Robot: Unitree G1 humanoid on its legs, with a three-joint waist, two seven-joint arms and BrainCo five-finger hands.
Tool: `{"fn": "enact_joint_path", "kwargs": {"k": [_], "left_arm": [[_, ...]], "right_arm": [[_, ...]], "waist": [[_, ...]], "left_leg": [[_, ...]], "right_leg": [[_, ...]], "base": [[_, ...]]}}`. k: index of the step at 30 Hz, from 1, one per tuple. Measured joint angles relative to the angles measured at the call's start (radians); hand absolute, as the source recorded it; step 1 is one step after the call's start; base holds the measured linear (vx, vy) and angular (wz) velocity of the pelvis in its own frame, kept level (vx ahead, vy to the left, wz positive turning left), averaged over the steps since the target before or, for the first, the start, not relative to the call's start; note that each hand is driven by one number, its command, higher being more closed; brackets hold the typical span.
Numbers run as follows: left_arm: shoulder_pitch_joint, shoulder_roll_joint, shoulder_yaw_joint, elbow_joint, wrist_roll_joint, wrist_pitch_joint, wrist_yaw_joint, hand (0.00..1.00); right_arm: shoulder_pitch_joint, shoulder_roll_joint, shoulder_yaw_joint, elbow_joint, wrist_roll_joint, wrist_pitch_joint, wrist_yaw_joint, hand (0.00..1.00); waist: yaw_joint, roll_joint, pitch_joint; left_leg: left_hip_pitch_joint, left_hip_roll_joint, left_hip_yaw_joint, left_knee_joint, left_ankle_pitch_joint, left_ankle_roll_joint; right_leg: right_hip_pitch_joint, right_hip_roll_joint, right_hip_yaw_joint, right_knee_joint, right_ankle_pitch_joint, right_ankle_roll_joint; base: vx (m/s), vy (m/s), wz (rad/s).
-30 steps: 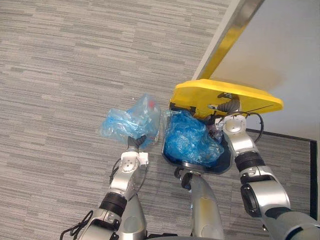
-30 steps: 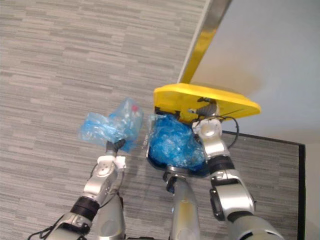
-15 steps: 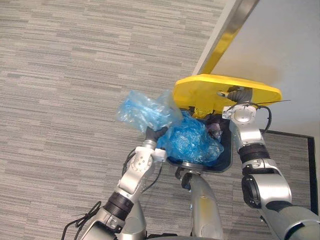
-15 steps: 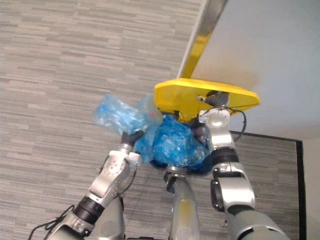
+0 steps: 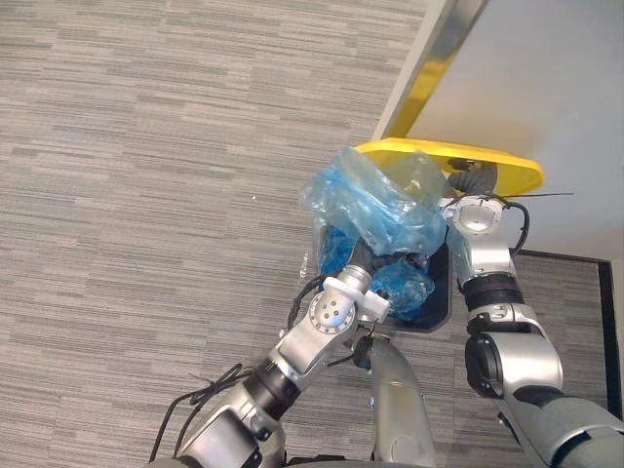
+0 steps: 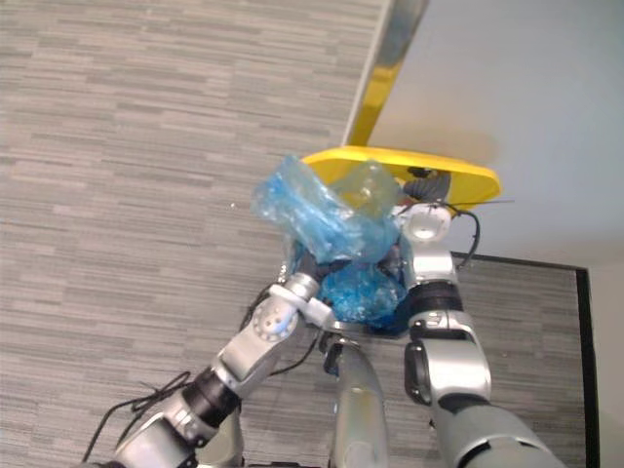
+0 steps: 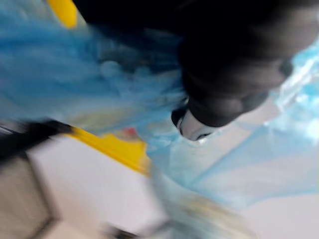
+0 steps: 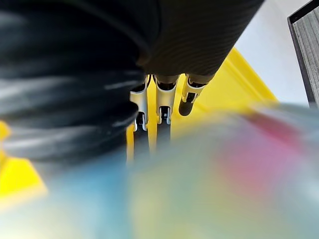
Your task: Gather rubbish on tea table into small bin, then transfer packed bag to large trash can.
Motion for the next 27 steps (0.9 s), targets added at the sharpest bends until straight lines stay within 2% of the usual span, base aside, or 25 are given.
{"fn": "enact_joint_path", "kwargs": {"k": [2,7,9,10,14,17,22,27], "left_arm": [[-0.029,0.001,0.023,0.082,0.026,0.027,0.008,1.00],[-0.121,0.002,0.096,0.236,0.057,0.058,0.042,1.00],[-0.156,0.001,0.098,0.291,0.070,0.067,0.046,1.00],[-0.178,0.001,0.100,0.316,0.078,0.071,0.046,0.00],[-0.234,-0.001,0.175,0.418,0.128,0.079,0.057,0.00],[-0.252,-0.001,0.175,0.458,0.167,0.099,0.048,0.00],[-0.258,0.000,0.174,0.490,0.218,0.102,-0.002,0.00],[-0.258,0.002,0.170,0.490,0.220,0.100,-0.026,0.00]], "right_arm": [[-0.008,0.001,0.028,-0.034,-0.002,0.000,-0.001,0.00],[-0.029,0.005,0.088,-0.079,-0.018,0.000,-0.001,0.00],[-0.037,0.007,0.108,-0.079,-0.018,0.000,-0.001,0.00],[-0.050,0.008,0.118,-0.079,-0.017,0.000,-0.002,0.00],[-0.079,0.031,0.168,-0.116,-0.016,-0.001,-0.001,0.00],[-0.109,0.035,0.190,-0.115,-0.015,-0.001,0.000,0.00],[-0.132,0.035,0.228,-0.115,0.000,-0.001,0.014,0.00],[-0.144,0.034,0.265,-0.112,0.001,-0.001,0.037,0.00]], "waist": [[-0.006,-0.004,0.001],[-0.038,-0.029,0.016],[-0.044,-0.030,0.016],[-0.045,-0.035,0.019],[-0.056,-0.044,0.042],[-0.067,-0.042,0.048],[-0.085,-0.040,0.052],[-0.091,-0.040,0.052]], "left_leg": [[-0.015,0.000,0.017,-0.003,0.000,0.000],[-0.055,0.006,0.032,0.006,0.000,0.000],[-0.064,0.014,0.039,0.009,-0.001,0.000],[-0.068,0.015,0.052,0.008,-0.001,0.000],[-0.095,0.036,0.071,0.031,-0.018,-0.002],[-0.117,0.037,0.080,0.040,-0.021,-0.003],[-0.119,0.038,0.085,0.041,-0.021,-0.003],[-0.114,0.037,0.093,0.043,-0.021,-0.003]], "right_leg": [[-0.021,0.011,0.015,-0.020,0.015,-0.002],[-0.066,0.023,0.026,-0.027,0.030,-0.002],[-0.073,0.031,0.027,-0.035,0.034,-0.006],[-0.083,0.034,0.036,-0.039,0.038,-0.009],[-0.106,0.061,0.051,-0.064,0.056,-0.008],[-0.132,0.066,0.059,-0.064,0.063,-0.012],[-0.137,0.067,0.064,-0.064,0.066,-0.015],[-0.137,0.070,0.072,-0.064,0.070,-0.021]], "base": [[0.02,0.025,-0.23],[0.03,0.001,-0.10],[0.03,0.001,-0.11],[0.02,0.001,-0.21],[0.02,0.001,-0.20],[0.02,0.005,-0.09],[0.02,0.006,-0.03],[0.00,-0.002,-0.02]]}}
